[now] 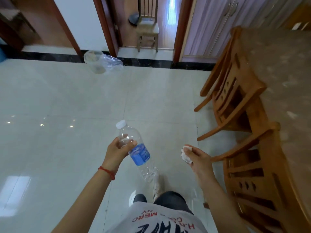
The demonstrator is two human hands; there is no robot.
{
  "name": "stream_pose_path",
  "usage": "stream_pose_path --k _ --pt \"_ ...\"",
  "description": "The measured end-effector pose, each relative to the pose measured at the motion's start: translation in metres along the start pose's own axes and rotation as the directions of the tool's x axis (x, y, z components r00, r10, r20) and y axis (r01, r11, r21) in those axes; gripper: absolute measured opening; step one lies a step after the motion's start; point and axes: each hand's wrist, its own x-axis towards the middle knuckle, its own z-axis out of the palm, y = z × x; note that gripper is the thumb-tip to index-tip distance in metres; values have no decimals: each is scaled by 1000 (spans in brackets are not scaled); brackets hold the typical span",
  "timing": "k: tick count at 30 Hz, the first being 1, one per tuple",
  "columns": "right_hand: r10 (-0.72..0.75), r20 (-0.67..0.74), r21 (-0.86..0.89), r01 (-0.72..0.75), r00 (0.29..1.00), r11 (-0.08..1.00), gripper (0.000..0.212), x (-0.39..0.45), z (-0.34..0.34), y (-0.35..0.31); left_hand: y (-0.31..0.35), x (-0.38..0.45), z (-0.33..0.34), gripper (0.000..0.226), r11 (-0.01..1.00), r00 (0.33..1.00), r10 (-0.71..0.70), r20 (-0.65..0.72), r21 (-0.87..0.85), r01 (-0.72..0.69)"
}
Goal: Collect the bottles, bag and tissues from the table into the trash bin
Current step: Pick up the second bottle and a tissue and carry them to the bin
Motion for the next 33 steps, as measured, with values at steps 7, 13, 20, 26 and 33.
stream_pose_path --k 7,13,20,26,33 --pt "-92 68 84 86 993 993 45 94 27 -86 69 89 28 40 999 999 43 -19 -8 -43" --pt "-19 -33 47 20 999 999 17 176 69 -131 115 186 42 32 998 998 59 18 -18 -59" --pt "-23 -126 33 27 992 999 9 286 128 -205 208 317 50 58 996 993 67 97 -59 -62" --pt "-22 -151 100 37 988 994 8 357 165 -262 276 410 70 56 995 983 87 164 -68 -77" --pt "-38 -138 109 53 990 993 12 447 174 -303 322 502 114 45 995 973 67 220 -84 -49"
